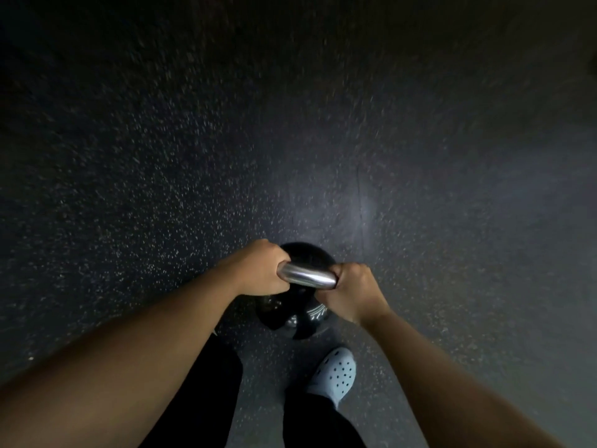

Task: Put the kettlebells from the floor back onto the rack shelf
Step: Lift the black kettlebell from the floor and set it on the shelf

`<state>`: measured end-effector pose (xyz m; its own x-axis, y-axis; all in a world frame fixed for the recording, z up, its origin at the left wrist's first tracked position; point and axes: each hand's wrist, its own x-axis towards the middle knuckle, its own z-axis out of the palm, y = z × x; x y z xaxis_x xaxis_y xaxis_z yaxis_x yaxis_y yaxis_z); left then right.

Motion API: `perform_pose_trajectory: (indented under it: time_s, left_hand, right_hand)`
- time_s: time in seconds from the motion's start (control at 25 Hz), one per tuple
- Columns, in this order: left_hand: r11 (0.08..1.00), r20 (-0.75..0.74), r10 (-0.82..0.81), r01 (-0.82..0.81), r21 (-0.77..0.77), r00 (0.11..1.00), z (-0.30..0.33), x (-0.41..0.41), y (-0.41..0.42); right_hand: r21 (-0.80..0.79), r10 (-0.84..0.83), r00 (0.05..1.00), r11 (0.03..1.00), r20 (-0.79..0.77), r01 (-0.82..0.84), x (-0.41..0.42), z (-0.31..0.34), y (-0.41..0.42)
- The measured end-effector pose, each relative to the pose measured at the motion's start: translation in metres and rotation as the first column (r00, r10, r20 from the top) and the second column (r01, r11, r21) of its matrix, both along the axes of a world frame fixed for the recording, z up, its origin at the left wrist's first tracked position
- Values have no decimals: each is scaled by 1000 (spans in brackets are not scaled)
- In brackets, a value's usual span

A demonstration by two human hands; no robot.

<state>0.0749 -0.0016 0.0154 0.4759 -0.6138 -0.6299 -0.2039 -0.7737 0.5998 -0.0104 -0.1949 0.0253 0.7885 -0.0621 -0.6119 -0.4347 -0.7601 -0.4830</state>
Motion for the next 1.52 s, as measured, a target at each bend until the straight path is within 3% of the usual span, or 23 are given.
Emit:
perform_pose_trajectory:
  time_s: [0.24,0.44,0.6,0.76,1.0,1.16,1.52]
  left_hand:
    - [995,108,82,-75,-64,991,173,81,35]
    - [992,379,106,-74,-98,919,307,182,74]
    - [994,567,92,-47,-94,819,370,267,94]
    - [991,634,129,-80,-105,763,410,361,99]
    - [961,694,274,-223,-165,666,438,488,102]
    - [959,752,279,-215,-185,597,441,584,110]
    - [954,706,273,-278,-112,653,436,846,129]
  right_hand:
    - [-44,70,978,997,198,-63,93,173,32]
    - [-96,98,924,993,370,-67,203,294,67]
    - [-71,98,870,995,483,-72,292,351,85]
    - [-88,86,813,995,575,-43,388,391,91]
    - [-231,268,736,961,622,-155,543,431,92]
    - [-318,365,682,927,634,-201,651,434,96]
    - [-230,326,741,945,588,-233,920,418,116]
